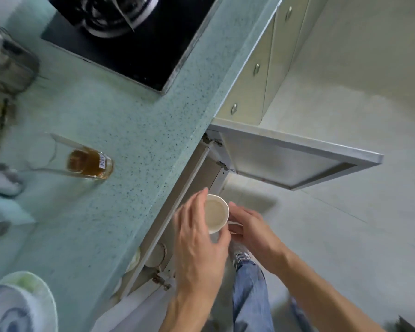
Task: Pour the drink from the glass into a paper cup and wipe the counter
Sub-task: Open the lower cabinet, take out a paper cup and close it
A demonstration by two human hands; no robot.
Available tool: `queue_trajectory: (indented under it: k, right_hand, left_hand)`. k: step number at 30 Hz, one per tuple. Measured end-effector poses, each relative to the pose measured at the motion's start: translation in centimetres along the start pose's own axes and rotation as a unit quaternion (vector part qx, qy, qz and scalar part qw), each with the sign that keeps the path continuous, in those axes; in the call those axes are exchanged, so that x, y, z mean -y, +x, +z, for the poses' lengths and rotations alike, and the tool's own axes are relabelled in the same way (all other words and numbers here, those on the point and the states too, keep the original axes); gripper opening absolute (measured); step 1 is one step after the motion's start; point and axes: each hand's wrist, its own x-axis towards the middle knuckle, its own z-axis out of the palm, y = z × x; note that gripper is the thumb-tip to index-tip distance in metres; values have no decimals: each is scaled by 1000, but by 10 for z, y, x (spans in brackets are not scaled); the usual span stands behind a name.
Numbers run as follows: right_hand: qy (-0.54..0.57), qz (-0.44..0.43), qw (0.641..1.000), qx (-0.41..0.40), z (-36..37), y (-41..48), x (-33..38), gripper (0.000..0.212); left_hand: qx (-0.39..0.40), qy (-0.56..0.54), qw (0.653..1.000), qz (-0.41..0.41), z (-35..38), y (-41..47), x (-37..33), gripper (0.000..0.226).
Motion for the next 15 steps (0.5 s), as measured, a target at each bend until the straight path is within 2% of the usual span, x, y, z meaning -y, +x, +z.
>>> queue_trajectory:
  k: [5, 7, 9, 13, 15]
  right_hand:
    - [-64, -79, 994, 31, 41, -20, 73, 27]
    - [-116, -119, 986, 19, 59, -18, 95, 51]
    - [-171, -158, 973, 9, 79, -15, 112, 62]
    - [-368, -251, 895, -7, 111, 1, 135, 62]
    - [-441, -254, 860, -18, 118, 9, 142, 70]
  left_hand:
    - [-78, -34, 996, 5, -60, 41, -19, 74]
    - [-92, -31, 995, 6, -78, 60, -19, 73]
    - [-102, -16, 995, 4, -91, 79, -15, 71]
    - [-114, 5, 993, -17, -108, 113, -5, 68]
    - [-108, 15, 994, -22, -111, 126, 2, 68]
